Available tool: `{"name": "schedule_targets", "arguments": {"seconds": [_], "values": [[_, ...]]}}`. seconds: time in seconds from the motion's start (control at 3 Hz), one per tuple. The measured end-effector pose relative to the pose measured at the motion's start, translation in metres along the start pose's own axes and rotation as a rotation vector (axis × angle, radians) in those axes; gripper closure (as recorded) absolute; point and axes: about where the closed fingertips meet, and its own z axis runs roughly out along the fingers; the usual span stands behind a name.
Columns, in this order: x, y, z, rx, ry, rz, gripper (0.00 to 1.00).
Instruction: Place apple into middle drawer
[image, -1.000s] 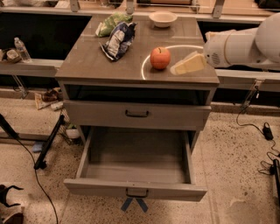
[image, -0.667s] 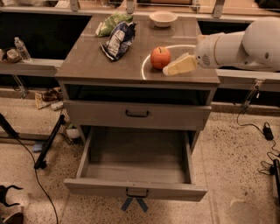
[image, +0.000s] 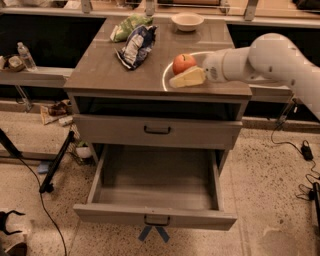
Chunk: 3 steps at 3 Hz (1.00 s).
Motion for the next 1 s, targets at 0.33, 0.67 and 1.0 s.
{"name": "schedule_targets", "arguments": {"seconds": [0.33,0.67,1.0], "values": [[0.001,-0.003,0.023,-0.02,-0.012,0.04,0.0],[-0.011,-0.011,0.04,-0.027,-0.045,0.041,0.16],[-0.015,-0.01,0.049,-0.044,-0.06,0.033,0.47]]}}
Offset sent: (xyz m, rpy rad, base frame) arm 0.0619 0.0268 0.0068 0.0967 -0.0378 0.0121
